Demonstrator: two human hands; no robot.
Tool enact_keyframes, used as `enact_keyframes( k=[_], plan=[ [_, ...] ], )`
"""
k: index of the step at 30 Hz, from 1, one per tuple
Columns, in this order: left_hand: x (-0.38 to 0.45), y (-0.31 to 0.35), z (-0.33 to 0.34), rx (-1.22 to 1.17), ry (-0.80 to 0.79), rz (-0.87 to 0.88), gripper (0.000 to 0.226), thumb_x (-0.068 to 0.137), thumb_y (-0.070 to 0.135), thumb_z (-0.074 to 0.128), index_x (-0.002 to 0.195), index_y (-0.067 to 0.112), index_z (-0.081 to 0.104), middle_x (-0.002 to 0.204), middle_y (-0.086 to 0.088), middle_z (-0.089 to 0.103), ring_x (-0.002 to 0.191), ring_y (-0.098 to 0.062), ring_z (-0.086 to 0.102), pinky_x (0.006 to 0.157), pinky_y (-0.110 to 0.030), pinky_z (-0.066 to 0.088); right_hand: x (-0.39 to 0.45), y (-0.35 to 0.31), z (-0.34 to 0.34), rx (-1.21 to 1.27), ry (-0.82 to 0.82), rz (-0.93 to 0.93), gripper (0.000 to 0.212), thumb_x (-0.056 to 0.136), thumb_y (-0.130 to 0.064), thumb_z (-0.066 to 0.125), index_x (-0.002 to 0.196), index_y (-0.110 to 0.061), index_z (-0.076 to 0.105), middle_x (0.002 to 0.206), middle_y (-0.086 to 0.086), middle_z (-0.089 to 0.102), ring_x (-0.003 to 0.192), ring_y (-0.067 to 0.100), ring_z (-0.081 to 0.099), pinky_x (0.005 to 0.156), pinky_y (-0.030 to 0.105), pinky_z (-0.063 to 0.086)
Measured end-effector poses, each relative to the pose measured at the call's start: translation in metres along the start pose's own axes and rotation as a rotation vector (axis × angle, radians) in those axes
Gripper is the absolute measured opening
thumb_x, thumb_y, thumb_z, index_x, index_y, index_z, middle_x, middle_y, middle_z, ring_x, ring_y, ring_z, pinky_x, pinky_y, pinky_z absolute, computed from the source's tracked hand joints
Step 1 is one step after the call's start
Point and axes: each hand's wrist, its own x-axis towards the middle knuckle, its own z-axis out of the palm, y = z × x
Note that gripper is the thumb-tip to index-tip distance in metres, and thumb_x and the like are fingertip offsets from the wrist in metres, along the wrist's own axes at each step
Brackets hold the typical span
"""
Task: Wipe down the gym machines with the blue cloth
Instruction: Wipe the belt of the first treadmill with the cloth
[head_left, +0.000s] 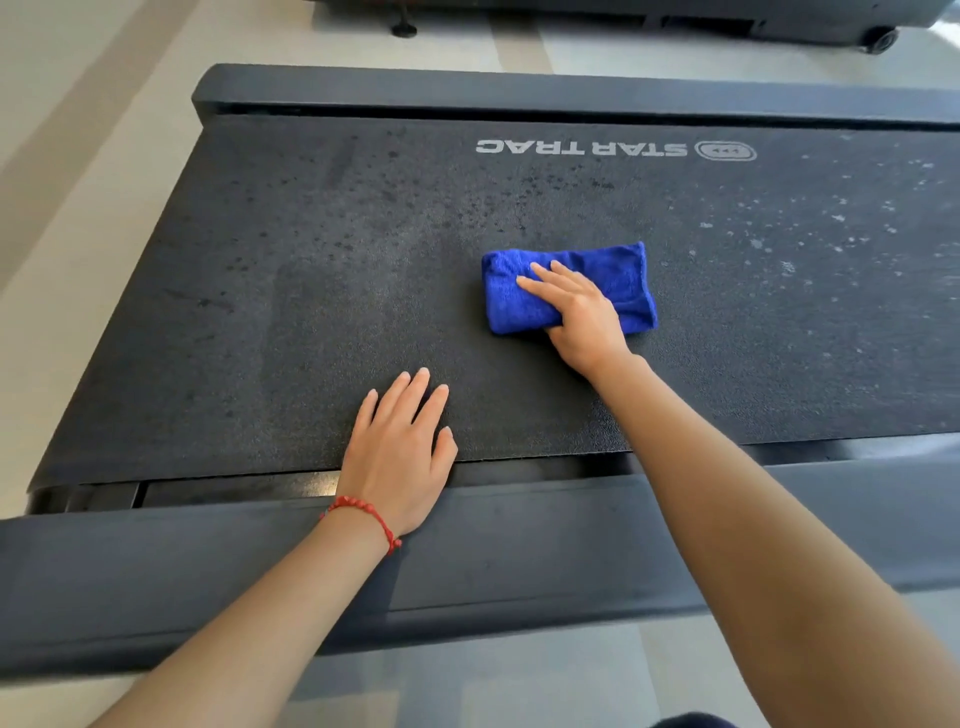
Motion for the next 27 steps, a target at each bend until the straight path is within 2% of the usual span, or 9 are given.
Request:
enact_keyframes(
  k=[6,15,17,21,27],
  plan=[
    [0.0,0.002,0.0,0.006,-0.039,-0.006,0.055,0.085,0.032,0.029,0.119,0.002,0.062,0.128,-0.018,0.055,0.119,-0.036,0.051,0.095,-0.055,0.038,-0.051,-0.008,-0.009,0.049,-0.014,-0.079,0.065,0.07,0.014,0.053,0.129,-0.014,0.054,0.141,0.006,0.045,0.136,0.028,0.032,0.111,0.029,0.011],
    [-0.001,0.003,-0.003,0.026,-0.074,-0.014,0.076,0.083,0.046,0.007,0.136,0.007,0.045,0.147,-0.012,0.035,0.137,-0.029,0.027,0.11,-0.046,0.018,-0.106,-0.011,-0.02,0.079,-0.061,-0.13,0.073,0.065,0.018,0.048,0.129,-0.016,0.054,0.141,0.003,0.044,0.137,0.027,0.031,0.111,0.031,0.012],
    [-0.001,0.002,-0.004,0.016,-0.08,-0.013,0.071,0.087,0.045,0.011,0.139,0.008,0.042,0.149,-0.011,0.031,0.139,-0.027,0.023,0.111,-0.044,0.015,-0.117,-0.009,-0.025,0.073,-0.071,-0.13,0.075,0.065,0.019,0.046,0.13,-0.019,0.052,0.143,0.001,0.041,0.138,0.025,0.028,0.112,0.029,0.01],
    [-0.002,0.004,-0.005,0.011,-0.107,-0.033,0.049,0.1,0.032,0.029,0.143,0.01,0.035,0.153,-0.009,0.022,0.141,-0.024,0.014,0.112,-0.041,0.009,-0.129,-0.008,-0.03,0.076,-0.098,-0.141,0.078,0.064,0.02,0.044,0.13,-0.02,0.052,0.144,-0.001,0.04,0.138,0.024,0.028,0.113,0.029,0.011],
    [0.004,0.018,-0.011,-0.028,-0.133,-0.098,0.05,0.1,0.033,0.032,0.145,0.013,0.029,0.155,-0.009,0.015,0.142,-0.022,0.009,0.112,-0.04,0.006,-0.144,-0.007,-0.037,0.076,-0.104,-0.096,0.075,0.069,0.021,0.045,0.129,-0.023,0.053,0.143,-0.006,0.04,0.138,0.017,0.026,0.112,0.027,0.013]
  ],
)
